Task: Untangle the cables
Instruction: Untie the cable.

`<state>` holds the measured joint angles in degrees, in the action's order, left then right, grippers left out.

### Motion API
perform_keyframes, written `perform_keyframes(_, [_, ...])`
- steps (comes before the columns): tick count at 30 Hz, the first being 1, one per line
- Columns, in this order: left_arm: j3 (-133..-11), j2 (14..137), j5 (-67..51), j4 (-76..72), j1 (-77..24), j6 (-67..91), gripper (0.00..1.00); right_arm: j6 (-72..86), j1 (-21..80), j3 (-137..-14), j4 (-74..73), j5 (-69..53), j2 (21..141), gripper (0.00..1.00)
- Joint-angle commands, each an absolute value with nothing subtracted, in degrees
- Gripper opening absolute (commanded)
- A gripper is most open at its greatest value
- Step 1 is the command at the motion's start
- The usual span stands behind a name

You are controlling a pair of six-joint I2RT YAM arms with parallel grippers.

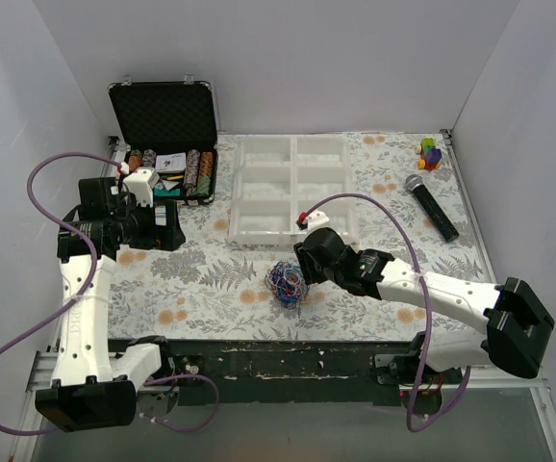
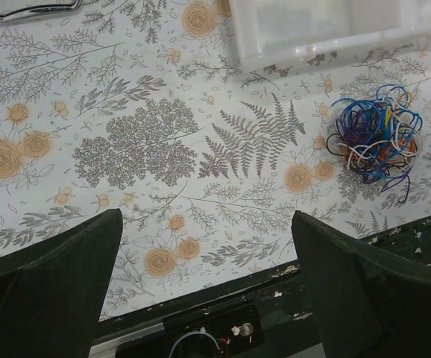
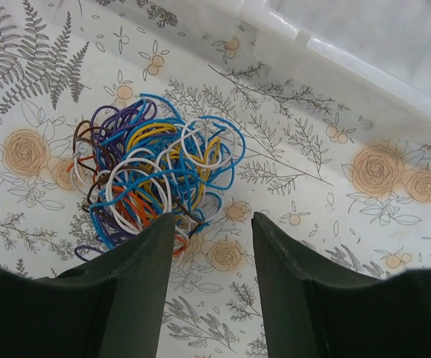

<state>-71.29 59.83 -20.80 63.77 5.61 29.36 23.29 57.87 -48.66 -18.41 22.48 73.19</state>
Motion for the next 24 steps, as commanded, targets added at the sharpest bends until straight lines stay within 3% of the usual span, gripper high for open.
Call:
perform_keyframes(1, [-71.1,57.22,-24.0,64.33,5.45,29.1,0.98,19.87,58.18,-47.99,-10.82,22.68,74.7,0.58])
perform_keyframes(6, [-71.19,57.22,-23.73,65.04,5.45,28.48,0.98,19.07,58.1,-47.02,-6.6,21.8,76.81,0.63])
perform_keyframes(17, [-71.98,57.04,-22.94,65.3,5.45,27.86,0.98,17.93,58.1,-48.07,-0.97,17.23,82.44,0.6])
perform_keyframes(19, [-71.98,56.87,-22.59,65.13,5.45,27.86,0.98,17.84,58.1,-48.25,-0.53,15.92,83.14,0.55])
perform_keyframes(24, [-71.98,56.78,-22.59,64.78,5.45,27.25,0.98,18.63,58.1,-48.52,2.81,12.05,82.45,0.21])
